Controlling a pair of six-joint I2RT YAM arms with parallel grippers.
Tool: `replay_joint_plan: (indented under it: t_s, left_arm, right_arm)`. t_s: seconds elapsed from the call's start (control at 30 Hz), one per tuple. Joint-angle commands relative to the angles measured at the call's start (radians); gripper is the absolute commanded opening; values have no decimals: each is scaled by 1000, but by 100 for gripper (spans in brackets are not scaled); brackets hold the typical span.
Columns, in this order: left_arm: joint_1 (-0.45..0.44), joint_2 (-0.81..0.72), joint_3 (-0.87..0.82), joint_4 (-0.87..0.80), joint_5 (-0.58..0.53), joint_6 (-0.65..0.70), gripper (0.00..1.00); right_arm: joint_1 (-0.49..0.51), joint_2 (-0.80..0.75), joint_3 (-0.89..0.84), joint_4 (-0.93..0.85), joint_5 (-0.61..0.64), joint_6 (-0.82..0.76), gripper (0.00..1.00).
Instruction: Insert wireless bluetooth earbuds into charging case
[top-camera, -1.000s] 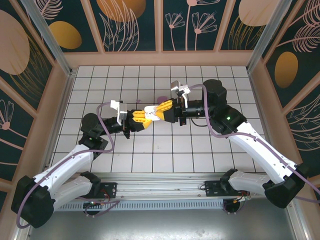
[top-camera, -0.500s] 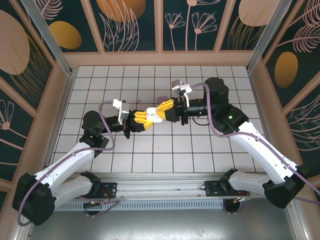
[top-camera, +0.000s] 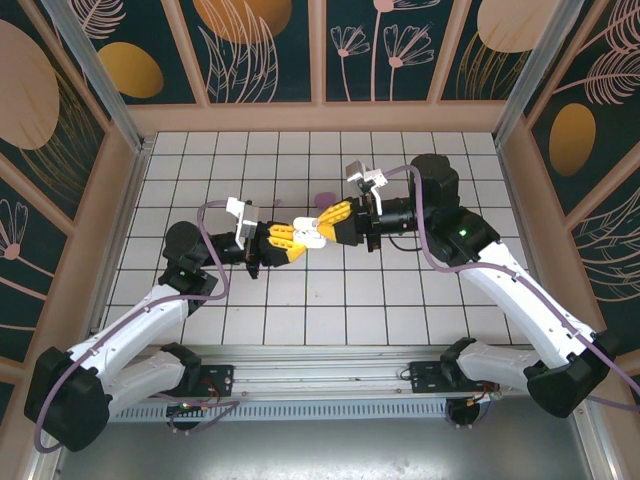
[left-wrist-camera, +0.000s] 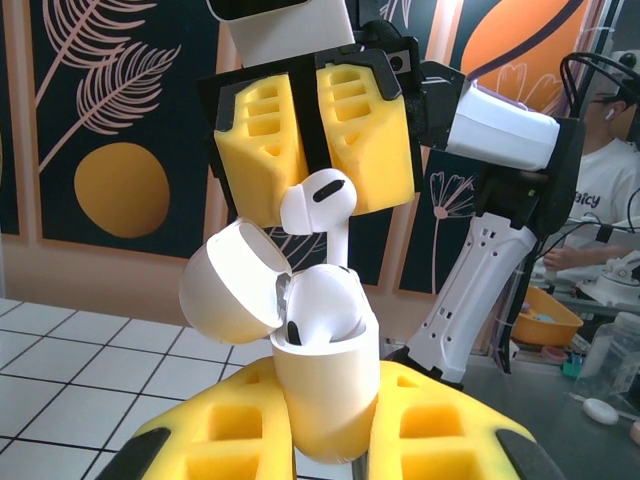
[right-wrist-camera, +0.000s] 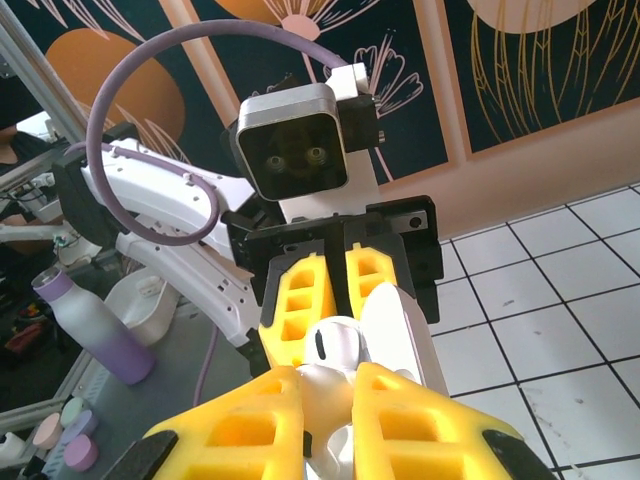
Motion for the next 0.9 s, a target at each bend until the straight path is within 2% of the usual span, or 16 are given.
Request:
replay_joint_plan:
  t_s: [0.0, 0.33, 0.87]
  left_arm:
    - [7, -18, 40, 88, 22, -37, 0]
    - [5, -11, 52, 144, 33, -92, 0]
    - [6, -3, 60, 195, 36, -136, 0]
  right_arm:
    - [-8, 2, 36, -34, -63, -26, 13]
    - [-7, 21, 14, 53, -131, 13, 13]
    - [-12, 70, 35, 14, -176, -17, 16]
